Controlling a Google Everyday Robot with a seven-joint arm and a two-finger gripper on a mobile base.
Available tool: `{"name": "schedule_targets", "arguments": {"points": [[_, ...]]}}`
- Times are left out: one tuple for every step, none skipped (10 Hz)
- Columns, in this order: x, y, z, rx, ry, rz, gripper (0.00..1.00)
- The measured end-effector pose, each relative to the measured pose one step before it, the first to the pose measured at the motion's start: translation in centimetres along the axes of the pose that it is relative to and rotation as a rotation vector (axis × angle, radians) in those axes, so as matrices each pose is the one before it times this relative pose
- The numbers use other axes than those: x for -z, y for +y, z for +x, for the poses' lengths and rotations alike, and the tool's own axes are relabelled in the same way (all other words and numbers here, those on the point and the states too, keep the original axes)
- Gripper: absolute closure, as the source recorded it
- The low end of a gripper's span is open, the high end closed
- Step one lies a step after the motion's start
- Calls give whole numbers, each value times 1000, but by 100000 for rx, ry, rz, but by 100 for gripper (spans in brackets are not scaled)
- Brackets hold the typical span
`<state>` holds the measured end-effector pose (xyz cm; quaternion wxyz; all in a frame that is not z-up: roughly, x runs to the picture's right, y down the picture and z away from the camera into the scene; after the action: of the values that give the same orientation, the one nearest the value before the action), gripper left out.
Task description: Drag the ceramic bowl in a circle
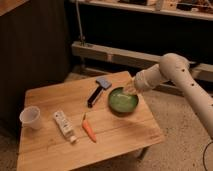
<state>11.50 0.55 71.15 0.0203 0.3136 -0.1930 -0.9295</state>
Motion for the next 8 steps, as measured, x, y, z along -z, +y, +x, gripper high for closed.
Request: {"name": "schedule_targets", "arguments": {"points": [[2, -8, -26, -146, -111, -17, 97], [-92, 13, -758, -4505, -3265, -1377, 97], [-8, 3, -861, -6563, -3094, -1967, 97], [346, 133, -991, -8995, -4452, -3066, 97], [219, 325, -780, -5551, -1889, -2369, 97], [179, 254, -409, -1380, -780, -1203, 97], [-32, 26, -204, 492, -2475, -742, 97], [49, -7, -314, -2200, -5025, -1769, 97]]}}
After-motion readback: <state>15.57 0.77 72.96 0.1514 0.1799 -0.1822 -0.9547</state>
